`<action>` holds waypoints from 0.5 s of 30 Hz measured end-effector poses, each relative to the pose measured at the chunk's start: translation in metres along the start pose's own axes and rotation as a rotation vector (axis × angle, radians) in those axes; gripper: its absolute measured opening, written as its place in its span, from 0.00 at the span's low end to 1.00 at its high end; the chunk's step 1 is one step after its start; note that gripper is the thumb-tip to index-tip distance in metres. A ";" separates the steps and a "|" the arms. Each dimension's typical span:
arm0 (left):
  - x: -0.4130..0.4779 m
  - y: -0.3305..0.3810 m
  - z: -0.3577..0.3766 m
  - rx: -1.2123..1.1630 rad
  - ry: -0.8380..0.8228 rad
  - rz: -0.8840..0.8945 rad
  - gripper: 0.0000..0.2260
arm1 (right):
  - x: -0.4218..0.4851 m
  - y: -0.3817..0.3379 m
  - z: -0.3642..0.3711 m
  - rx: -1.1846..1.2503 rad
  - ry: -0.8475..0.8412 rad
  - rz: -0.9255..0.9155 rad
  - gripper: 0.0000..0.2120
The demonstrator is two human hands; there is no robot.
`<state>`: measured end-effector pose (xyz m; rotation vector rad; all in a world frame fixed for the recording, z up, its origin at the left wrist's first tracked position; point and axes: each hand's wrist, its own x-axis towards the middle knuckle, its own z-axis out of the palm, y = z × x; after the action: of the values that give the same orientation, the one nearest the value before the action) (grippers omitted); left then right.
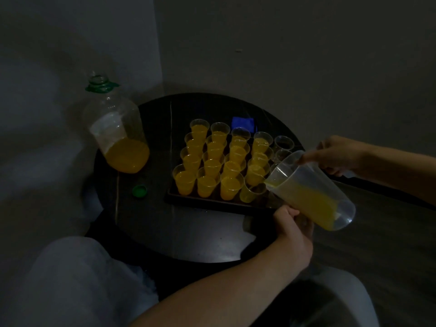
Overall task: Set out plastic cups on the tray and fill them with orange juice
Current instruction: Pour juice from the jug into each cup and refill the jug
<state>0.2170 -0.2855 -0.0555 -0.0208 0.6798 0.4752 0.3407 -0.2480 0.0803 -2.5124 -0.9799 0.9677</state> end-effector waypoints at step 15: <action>0.003 0.001 0.001 -0.033 0.011 -0.053 0.10 | -0.003 -0.012 0.002 -0.049 -0.013 0.010 0.17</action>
<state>0.2193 -0.2831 -0.0559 -0.0725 0.6801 0.4355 0.3321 -0.2409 0.0859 -2.5564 -1.0083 0.9758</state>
